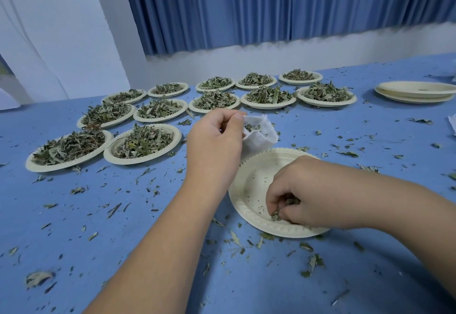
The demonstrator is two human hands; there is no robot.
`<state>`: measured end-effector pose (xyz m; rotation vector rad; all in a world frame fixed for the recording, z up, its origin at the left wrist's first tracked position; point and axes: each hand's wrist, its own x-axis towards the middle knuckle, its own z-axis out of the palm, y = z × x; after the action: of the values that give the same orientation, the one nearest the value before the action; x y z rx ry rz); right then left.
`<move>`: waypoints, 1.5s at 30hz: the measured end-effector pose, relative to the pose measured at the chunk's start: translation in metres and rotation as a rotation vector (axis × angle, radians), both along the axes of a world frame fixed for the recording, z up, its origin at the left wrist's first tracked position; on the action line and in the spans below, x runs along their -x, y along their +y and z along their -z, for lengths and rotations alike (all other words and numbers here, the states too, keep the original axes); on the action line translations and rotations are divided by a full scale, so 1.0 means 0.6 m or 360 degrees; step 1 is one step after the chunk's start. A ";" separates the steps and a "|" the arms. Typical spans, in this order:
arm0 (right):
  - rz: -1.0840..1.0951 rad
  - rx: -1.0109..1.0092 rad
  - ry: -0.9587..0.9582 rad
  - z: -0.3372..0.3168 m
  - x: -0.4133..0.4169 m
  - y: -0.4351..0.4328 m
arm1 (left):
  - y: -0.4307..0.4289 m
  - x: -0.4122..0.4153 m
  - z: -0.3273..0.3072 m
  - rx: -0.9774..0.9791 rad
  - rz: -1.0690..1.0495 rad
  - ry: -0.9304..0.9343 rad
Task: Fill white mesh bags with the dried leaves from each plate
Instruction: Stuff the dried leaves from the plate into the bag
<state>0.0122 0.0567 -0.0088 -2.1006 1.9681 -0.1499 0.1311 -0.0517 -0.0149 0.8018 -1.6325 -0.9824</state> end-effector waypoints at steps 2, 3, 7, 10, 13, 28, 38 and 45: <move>0.0050 0.0003 -0.0160 -0.003 0.006 -0.001 | 0.000 0.000 0.000 -0.0001 -0.0004 0.0002; 0.0075 0.0015 -0.0251 -0.006 0.011 -0.002 | -0.001 0.000 0.000 0.0000 -0.0007 0.0006; 0.0118 0.0111 -0.0685 -0.030 0.032 -0.003 | 0.003 0.003 0.000 0.0070 -0.0016 -0.0041; 0.0076 0.0344 -0.0973 -0.049 0.042 0.001 | 0.011 0.009 0.001 0.0137 -0.0007 -0.0122; 0.0055 0.0610 -0.1010 -0.065 0.045 0.001 | 0.013 0.013 0.001 0.0145 0.0004 -0.0165; 0.0144 0.1010 0.0004 -0.073 0.002 -0.053 | 0.015 0.013 -0.010 -0.0101 0.0119 -0.0116; 0.0259 0.1150 -0.0365 -0.049 0.006 -0.050 | 0.016 0.008 -0.016 -0.0314 0.0136 0.0038; 0.0255 0.1128 -0.0350 -0.039 0.008 -0.055 | 0.020 0.010 -0.014 -0.0305 0.0165 -0.0019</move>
<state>0.0074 0.0237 0.0148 -2.1499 2.1380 -1.2092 0.1252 -0.0398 -0.0066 0.8587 -1.6200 -1.2232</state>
